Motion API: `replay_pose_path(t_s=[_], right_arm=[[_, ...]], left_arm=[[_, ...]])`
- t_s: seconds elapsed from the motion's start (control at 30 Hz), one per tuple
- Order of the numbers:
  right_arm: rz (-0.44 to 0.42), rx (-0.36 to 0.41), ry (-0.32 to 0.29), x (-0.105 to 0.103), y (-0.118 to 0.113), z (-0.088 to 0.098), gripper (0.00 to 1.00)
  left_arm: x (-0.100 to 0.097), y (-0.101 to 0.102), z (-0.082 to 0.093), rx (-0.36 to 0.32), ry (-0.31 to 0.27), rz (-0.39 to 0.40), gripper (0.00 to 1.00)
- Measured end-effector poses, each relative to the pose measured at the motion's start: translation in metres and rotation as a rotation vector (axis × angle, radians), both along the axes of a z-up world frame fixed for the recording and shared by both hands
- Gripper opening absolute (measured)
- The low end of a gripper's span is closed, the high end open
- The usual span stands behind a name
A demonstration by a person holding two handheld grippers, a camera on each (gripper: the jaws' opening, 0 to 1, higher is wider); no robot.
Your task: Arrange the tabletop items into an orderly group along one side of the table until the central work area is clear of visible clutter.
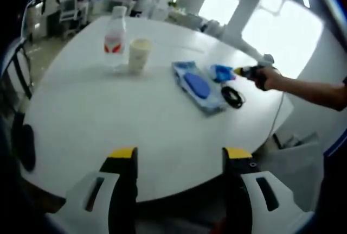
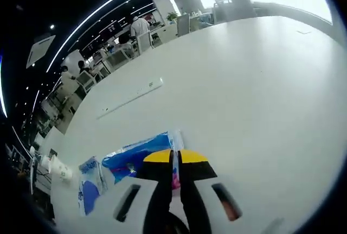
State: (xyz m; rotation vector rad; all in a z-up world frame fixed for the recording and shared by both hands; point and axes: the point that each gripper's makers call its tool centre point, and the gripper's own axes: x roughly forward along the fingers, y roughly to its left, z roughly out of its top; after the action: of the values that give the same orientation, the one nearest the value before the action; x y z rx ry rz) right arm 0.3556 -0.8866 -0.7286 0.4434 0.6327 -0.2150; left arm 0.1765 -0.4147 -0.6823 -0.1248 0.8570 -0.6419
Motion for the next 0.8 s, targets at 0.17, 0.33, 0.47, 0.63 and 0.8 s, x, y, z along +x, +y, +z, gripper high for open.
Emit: replay_pose_path(t_s=[0.17, 0.33, 0.47, 0.63, 0.8], right_arm=[[0.003, 0.008, -0.010, -0.003, -0.003, 0.002, 0.02], [0.021, 0.005, -0.008, -0.018, 0.004, 0.003, 0.05], [0.044, 0.009, -0.014, -0.032, 0.009, 0.006, 0.11], [0.049, 0.027, -0.005, -0.045, 0.012, 0.008, 0.18], [0.099, 0.033, -0.022, -0.054, 0.034, 0.017, 0.24]], left_arm=[[0.000, 0.000, -0.001, 0.003, 0.002, -0.001, 0.60], [-0.001, -0.001, -0.001, 0.006, 0.002, -0.008, 0.60], [0.000, -0.002, -0.002, 0.008, 0.001, -0.011, 0.60], [0.001, 0.000, -0.002, 0.006, 0.002, -0.004, 0.60], [0.001, 0.000, -0.001, 0.008, -0.003, -0.007, 0.60]])
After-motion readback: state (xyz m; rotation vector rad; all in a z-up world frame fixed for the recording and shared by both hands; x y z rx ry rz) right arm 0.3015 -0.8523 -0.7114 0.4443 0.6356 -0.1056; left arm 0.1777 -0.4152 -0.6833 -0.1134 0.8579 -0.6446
